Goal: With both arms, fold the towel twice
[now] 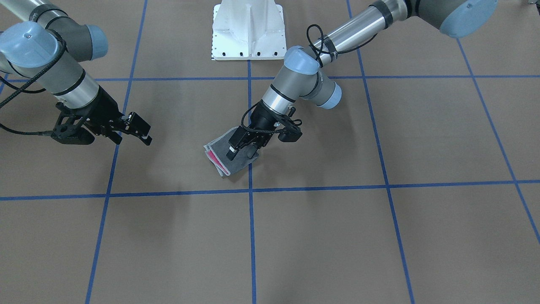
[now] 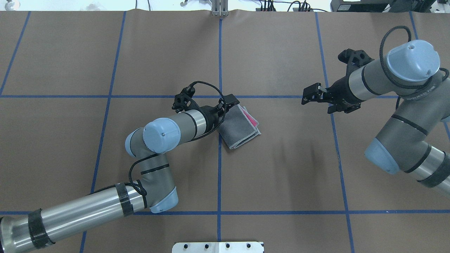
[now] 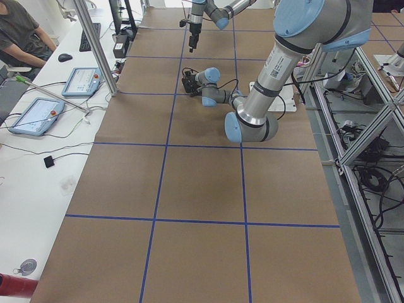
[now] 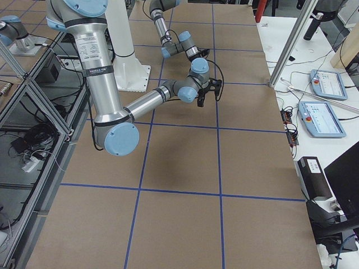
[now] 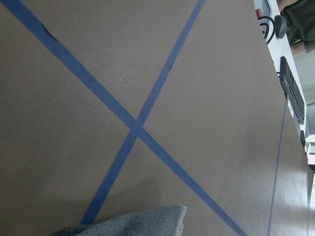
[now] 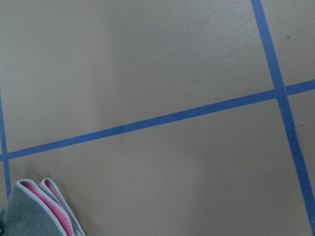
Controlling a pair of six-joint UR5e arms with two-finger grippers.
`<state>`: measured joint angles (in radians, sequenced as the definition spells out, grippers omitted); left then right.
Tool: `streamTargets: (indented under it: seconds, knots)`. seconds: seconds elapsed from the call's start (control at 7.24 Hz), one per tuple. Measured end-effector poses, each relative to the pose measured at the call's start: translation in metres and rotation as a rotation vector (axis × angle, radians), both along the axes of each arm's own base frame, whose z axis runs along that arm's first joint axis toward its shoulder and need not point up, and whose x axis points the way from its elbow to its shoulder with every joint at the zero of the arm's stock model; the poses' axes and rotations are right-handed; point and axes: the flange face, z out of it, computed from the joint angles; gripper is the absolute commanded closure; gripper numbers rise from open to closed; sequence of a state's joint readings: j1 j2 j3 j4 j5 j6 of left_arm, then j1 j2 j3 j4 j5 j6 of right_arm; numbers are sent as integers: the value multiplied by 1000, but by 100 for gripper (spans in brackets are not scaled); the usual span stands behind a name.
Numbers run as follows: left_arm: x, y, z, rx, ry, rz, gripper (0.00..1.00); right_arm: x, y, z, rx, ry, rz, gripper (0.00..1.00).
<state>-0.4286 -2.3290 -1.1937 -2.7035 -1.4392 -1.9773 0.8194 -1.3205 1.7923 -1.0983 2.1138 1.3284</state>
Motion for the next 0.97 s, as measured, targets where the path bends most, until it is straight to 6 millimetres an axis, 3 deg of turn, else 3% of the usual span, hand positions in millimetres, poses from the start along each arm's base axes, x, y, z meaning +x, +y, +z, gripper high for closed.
streamTargets:
  seconds: [0.97]
  knots:
    - [3,4,1,-13,1,9,0,0,0,-3,5,-5,0,0]
